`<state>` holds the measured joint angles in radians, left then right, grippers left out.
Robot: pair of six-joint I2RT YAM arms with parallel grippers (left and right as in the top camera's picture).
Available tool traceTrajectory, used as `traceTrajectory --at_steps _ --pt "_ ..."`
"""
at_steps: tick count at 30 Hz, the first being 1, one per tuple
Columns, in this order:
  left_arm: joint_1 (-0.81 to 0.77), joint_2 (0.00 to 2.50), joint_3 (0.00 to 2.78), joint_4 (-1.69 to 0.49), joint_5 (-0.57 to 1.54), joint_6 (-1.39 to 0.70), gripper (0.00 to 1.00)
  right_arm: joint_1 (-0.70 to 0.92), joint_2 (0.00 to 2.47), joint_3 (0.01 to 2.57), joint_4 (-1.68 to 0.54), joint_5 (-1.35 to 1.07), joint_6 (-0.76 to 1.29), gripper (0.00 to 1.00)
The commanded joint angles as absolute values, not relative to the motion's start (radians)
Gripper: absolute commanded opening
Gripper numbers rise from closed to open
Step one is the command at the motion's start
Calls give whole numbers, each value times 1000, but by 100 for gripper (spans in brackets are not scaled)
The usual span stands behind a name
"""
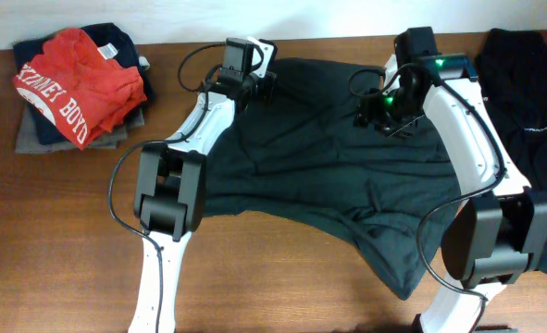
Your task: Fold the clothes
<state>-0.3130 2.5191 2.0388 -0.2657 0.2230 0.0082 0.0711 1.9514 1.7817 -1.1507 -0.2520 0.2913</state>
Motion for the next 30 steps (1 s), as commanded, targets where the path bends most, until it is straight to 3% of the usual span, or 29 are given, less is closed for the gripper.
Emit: traceTrajectory --at_steps 1,24,30 --pt "-303 2582 2051 -261 208 23 2 79 1940 1776 -1150 -235 296 60" --pt "-178 2643 2051 -279 157 12 2 80 1940 1774 -1171 -235 323 60" --pt "-125 2644 2051 -301 -85 -60 2 80 1940 1774 -1174 -235 323 60"
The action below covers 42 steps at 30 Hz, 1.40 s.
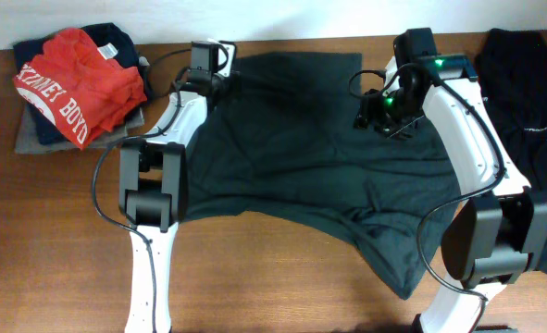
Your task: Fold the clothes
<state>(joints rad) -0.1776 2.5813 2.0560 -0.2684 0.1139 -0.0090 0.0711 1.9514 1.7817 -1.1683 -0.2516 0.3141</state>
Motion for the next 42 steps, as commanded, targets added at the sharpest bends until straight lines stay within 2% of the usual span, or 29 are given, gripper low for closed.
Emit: traceTrajectory --at_steps 1,11,15,17,22,27,30,33,34,36,37,38,39,42 --pt "-112 2644 2051 -309 -101 -60 2 80 1940 1774 -1175 -235 323 60" --pt "25 2644 2051 -402 -102 -61 2 80 1940 1774 -1162 -235 323 61" --pt "51 2631 2065 -438 -105 -144 1 80 1948 1770 -1163 -232 323 61" --pt "49 2613 2072 -450 -105 -145 1 80 1960 1770 -1164 -232 323 66" --pt "47 2452 2072 -506 -108 -145 2 78 2030 1768 -1171 -224 323 68" --pt "51 2327 2072 -595 -222 -265 2 78 2038 1768 -1176 -224 331 69" --pt "47 2280 2072 -640 -213 -265 6 78 2038 1768 -1187 -224 331 69" --pt "32 2243 2072 -714 -157 -264 24 78 2038 1768 -1221 -223 329 69" --pt "22 2225 2072 -751 -126 -258 48 77 2037 1768 -1248 -195 329 69" --pt "10 2206 2072 -781 -96 -222 71 72 2031 1768 -1286 -179 330 69" --pt "6 2195 2072 -798 -84 -204 79 71 2026 1768 -1306 -181 331 68" --pt "-4 2175 2072 -841 -82 -192 92 71 2013 1768 -1358 -179 330 68" --pt "-11 2164 2072 -870 -79 -192 98 72 2007 1768 -1383 -179 330 68" --pt "-25 2154 2072 -903 -67 -193 99 73 1978 1768 -1449 -179 330 66"
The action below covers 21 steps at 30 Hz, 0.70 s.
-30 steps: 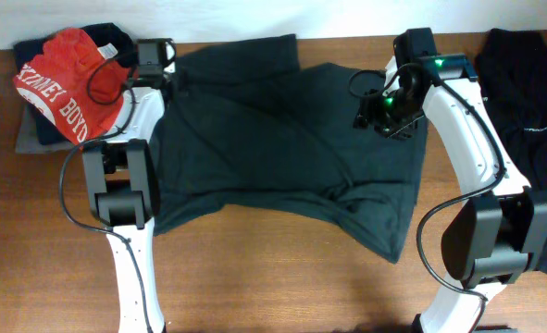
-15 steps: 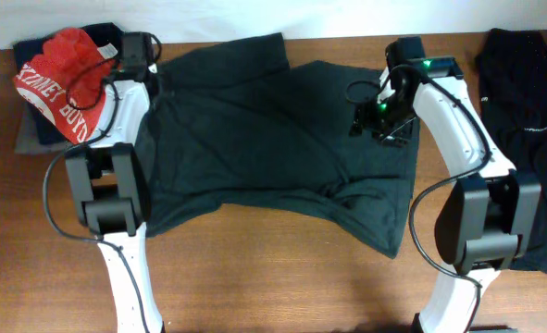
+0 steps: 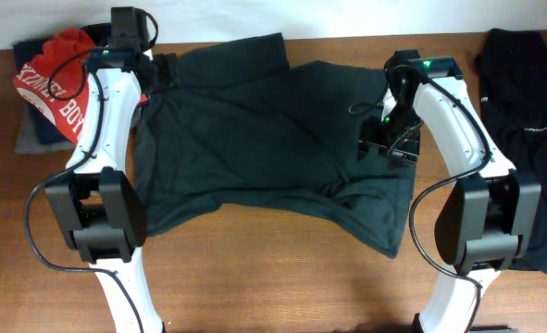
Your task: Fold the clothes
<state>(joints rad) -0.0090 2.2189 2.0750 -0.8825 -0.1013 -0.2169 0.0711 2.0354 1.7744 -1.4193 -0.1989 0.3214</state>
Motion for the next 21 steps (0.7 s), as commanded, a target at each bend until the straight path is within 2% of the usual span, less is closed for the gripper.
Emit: traceTrajectory --at_steps 1,5,8,11,12,14,16,17,19,20,21 --pt "-30 2154 2071 -906 -67 -193 99 73 1964 1768 -1473 -175 331 66" --pt "-35 2154 2071 -915 -67 -193 99 91 1900 1767 -1606 -37 389 64" --pt "-35 2154 2071 -942 -67 -193 99 171 1868 1727 -1642 35 429 60" --pt "-37 2154 2071 -1006 -64 -193 99 234 1867 1655 -1602 35 434 52" --pt "-37 2154 2071 -1040 -47 -192 98 254 1867 1610 -1557 35 455 42" --pt "-37 2154 2071 -1122 11 -188 89 262 1867 1542 -1490 35 500 24" --pt "-37 2154 2071 -1186 47 -184 79 253 1867 1515 -1460 35 515 17" --pt "-39 2154 2071 -1232 49 -184 75 246 1867 1508 -1448 35 514 10" --pt "-44 2154 2071 -1281 50 -176 71 242 1867 1506 -1439 37 514 5" --pt "-51 2154 2071 -1303 50 -165 63 242 1867 1505 -1435 40 514 4" --pt "-57 2154 2069 -1317 49 -162 59 241 1867 1505 -1429 44 514 4"
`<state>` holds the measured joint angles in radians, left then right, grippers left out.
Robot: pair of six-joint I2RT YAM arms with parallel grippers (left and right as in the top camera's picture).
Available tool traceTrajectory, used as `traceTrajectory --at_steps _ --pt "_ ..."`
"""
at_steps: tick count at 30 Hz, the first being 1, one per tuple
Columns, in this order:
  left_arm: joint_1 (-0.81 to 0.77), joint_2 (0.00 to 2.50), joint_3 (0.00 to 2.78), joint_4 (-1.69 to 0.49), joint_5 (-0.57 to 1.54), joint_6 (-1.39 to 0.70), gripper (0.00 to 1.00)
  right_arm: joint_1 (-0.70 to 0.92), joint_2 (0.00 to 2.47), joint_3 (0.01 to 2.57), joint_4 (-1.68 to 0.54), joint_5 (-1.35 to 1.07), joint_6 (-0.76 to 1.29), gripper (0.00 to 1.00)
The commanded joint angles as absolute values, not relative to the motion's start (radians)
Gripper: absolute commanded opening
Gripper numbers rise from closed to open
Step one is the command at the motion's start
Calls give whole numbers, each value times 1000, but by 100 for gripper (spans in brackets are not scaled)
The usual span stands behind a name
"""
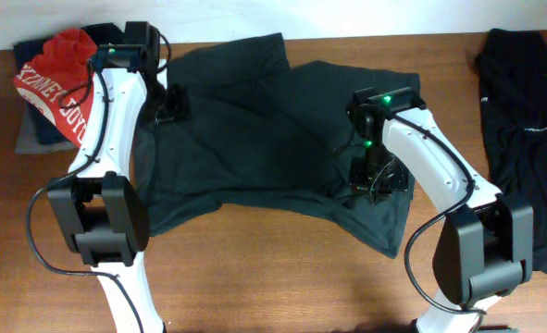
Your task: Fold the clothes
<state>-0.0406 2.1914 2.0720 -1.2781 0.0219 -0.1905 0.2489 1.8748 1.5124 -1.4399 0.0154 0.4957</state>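
A dark green T-shirt (264, 139) lies spread and wrinkled across the middle of the table, its lower right corner reaching toward the front edge. My left gripper (173, 102) sits low over the shirt's upper left part, near the shoulder. My right gripper (370, 180) hangs over the shirt's right side, close to its edge. From overhead the fingers of both are dark against the cloth, so whether either grips fabric is unclear.
A stack of folded clothes with a red printed shirt (55, 74) on top stands at the back left corner. A black garment (523, 111) lies along the right side. Bare wooden table (273, 277) shows in front of the shirt.
My left gripper has shifted from the shirt's top left corner to a spot lower and slightly right on the cloth. My right gripper has come toward the front and a little left. The shirt lies as before.
At first the shirt lay right of centre, with my left gripper at its upper left edge and my right over its upper right. At each later moment the left gripper and the shirt's left edge stood further left. Now both grippers sit lower on the shirt.
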Motion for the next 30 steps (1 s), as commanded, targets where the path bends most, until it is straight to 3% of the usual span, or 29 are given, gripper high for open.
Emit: traceTrajectory --at_steps 1,3,5,30 --pt "-64 2154 2067 -1326 49 -162 54 240 1867 1505 -1419 51 514 4" --pt "-87 2154 2058 -1331 49 -162 41 240 1867 1505 -1398 54 514 4" --pt "-112 2158 2046 -1318 44 -162 39 240 1867 1496 -1391 58 514 4" --pt "-123 2331 2045 -1314 38 -163 38 150 1867 1119 -1205 -135 514 4"
